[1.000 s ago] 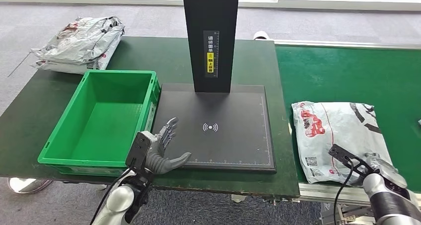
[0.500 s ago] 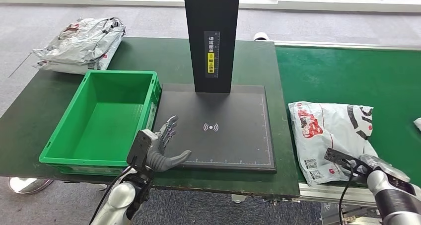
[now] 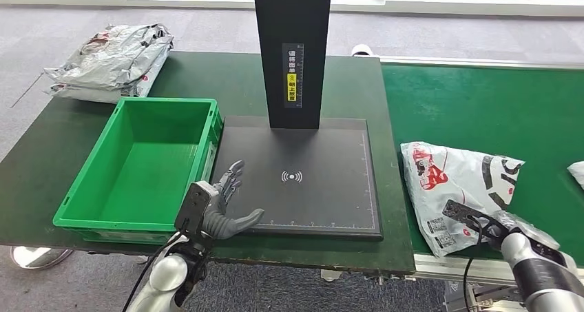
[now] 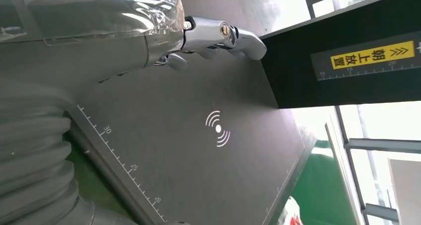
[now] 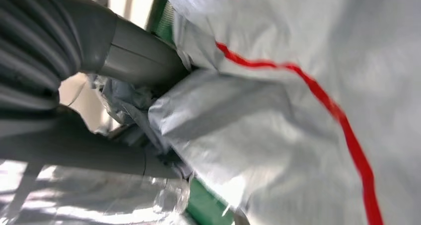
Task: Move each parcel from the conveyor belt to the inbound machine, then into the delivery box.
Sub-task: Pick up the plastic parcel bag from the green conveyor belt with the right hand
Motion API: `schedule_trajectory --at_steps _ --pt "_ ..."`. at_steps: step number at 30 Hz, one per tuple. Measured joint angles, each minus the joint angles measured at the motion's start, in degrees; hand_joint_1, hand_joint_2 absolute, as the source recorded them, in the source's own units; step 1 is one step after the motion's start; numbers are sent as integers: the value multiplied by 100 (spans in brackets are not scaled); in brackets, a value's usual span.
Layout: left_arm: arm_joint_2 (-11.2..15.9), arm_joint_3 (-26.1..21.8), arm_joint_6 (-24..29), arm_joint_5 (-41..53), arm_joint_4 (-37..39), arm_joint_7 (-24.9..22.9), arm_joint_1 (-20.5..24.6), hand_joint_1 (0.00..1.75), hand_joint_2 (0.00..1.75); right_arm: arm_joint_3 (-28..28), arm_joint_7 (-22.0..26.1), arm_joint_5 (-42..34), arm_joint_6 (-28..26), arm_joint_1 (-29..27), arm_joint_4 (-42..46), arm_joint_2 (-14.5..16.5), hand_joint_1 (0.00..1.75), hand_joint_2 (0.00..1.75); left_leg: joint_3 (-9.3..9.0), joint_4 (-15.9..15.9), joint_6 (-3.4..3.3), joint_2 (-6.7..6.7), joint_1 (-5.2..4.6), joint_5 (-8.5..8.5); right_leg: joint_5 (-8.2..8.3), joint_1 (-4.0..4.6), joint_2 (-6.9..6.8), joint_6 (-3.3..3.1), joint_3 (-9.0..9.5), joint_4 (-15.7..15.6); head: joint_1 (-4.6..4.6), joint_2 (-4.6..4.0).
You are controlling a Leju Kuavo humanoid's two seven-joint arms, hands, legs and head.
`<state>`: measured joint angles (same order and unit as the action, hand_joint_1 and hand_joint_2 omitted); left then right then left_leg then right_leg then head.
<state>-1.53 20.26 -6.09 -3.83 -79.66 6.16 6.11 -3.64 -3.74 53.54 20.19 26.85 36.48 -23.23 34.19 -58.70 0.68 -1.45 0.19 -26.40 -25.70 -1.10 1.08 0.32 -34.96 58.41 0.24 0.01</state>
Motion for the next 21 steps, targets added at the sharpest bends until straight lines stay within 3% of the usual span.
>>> schedule_trajectory --at_steps 3,7,10,12,21 --pt "4 0 69 54 -199 -28 -119 0 175 159 191 -1155 -46 59 83 248 175 175 -1 1 2 7 0 0 0 0 7 0 -4 0 -1 0" --pt "1 -2 215 124 -396 -18 -264 0 175 776 677 -3835 273 73 457 649 175 175 0 2 5 -1 1 3 0 1 3 -1 -6 2 -2 1" --pt "-10 -2 342 181 -493 15 -359 0 175 1213 604 -5822 16 58 906 959 175 175 1 2 5 -9 4 4 -1 2 -2 -2 -6 2 -2 0" --pt "-13 -2 388 203 -524 36 -398 0 175 1304 563 -6673 -178 -3 1270 1109 175 175 1 2 5 -11 5 4 -2 1 -3 -3 -7 2 -2 0" --pt "-15 -2 504 321 -532 112 -425 0 175 1289 774 -7848 -549 -414 2618 1492 175 175 11 2 4 -12 5 3 -2 -5 -7 -2 -14 2 -2 2"
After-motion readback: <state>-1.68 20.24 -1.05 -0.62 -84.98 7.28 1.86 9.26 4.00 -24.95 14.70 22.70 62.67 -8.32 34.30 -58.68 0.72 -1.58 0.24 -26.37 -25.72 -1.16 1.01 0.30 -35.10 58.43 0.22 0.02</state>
